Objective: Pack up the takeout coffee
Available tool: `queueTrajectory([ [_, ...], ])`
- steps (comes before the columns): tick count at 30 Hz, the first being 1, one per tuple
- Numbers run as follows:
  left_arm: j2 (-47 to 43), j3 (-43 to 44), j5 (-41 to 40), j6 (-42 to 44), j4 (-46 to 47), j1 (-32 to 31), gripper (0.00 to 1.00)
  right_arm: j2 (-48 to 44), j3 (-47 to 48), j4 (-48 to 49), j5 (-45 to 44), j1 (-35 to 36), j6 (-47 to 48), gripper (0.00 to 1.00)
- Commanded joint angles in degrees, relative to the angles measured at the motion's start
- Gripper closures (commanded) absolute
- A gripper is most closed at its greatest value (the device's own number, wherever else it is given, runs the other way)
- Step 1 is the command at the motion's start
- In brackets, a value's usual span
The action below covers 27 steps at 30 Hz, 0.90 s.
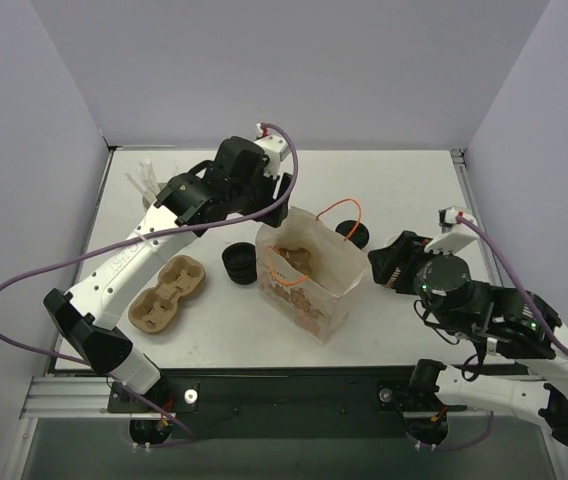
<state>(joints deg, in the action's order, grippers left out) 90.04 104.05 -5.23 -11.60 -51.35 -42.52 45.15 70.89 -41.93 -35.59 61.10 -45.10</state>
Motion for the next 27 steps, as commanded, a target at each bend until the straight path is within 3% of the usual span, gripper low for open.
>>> queueTrajectory([
  [1,-0.4,-1.9,5.7,-1.1,3.4,0.1,0.27,-4.0,-0.8,-2.5,-5.1,-0.2,-4.1,0.46],
  [5,1.1,-3.1,3.5,-1.7,1.6,0.1,0.32,-5.2,-1.0,-3.8,-5.1,-0.2,-2.8,0.45],
  [8,0.4,-5.3,3.0,-2.1,3.4,0.2,0.45,-4.9,-1.3,-4.6,-3.5,-0.2,-2.4,0.45],
  [9,0.2,-5.7,2.8,-2.2,3.7,0.2,0.57,-4.7,-1.5,-5.4,-3.2,-0.2,-2.5,0.46],
  [11,0.0,-6.5,2.2,-2.2,3.5,0.1,0.68,-3.7,-1.7,-6.1,-2.9,-0.2,-3.0,0.46],
  [15,-1.7,-11.0,2.6,-2.1,3.3,0.0,0.72,-1.5,-2.4,-7.0,-3.2,-0.2,-3.8,0.47],
  [16,-2.1,-12.4,2.3,-2.6,3.0,0.0,0.81,-0.9,-1.6,-7.1,-3.1,-0.2,-4.0,0.47],
  [20,-4.9,-13.0,-1.7,-9.3,-0.9,0.0,0.97,3.8,-0.1,-7.5,-2.3,-0.3,-2.9,0.47],
  [24,-10.3,-19.3,-3.2,-17.3,-3.8,-0.5,0.99,7.8,2.9,-8.6,-2.8,-0.3,-1.5,0.47],
  [27,-13.8,-24.3,-0.1,-19.1,-2.7,-1.0,0.91,9.9,5.2,-8.5,-3.2,-0.4,-0.8,0.47],
])
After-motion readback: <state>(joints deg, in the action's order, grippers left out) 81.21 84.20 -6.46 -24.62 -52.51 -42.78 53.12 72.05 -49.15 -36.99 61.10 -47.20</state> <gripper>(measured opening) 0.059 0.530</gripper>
